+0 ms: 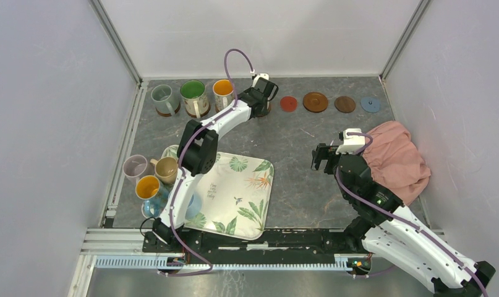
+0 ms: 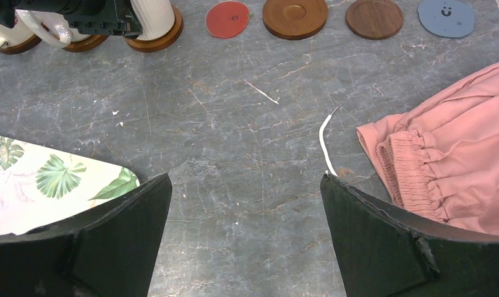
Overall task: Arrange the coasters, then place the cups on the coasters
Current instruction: Place the cup on the coaster.
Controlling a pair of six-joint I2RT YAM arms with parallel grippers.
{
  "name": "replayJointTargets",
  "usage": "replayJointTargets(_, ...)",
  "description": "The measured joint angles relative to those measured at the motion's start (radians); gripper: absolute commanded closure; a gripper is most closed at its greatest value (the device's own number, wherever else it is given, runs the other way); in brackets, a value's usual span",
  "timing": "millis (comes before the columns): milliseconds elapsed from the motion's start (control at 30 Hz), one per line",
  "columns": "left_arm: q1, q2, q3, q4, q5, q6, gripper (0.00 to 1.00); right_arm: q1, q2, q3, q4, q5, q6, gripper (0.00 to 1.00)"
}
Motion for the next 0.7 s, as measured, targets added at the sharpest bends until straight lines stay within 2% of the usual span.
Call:
replayJointTargets(233,0.007,0.001,0.001,-0.002,0.004,0.000,0.96,0.000,0.007,0.000,0.000,0.000,-0.002,0.02)
replayJointTargets(367,0.008,0.002,0.003,-0.003,0.009,0.000,0.85,0.000,0.014,0.000,0.000,0.000,-0.004,0.02)
replayJointTargets(700,0.012,0.003,0.007,0.003,0.034,0.001,0.48,0.000,0.016,0.000,0.000,0.000,-0.004,0.02)
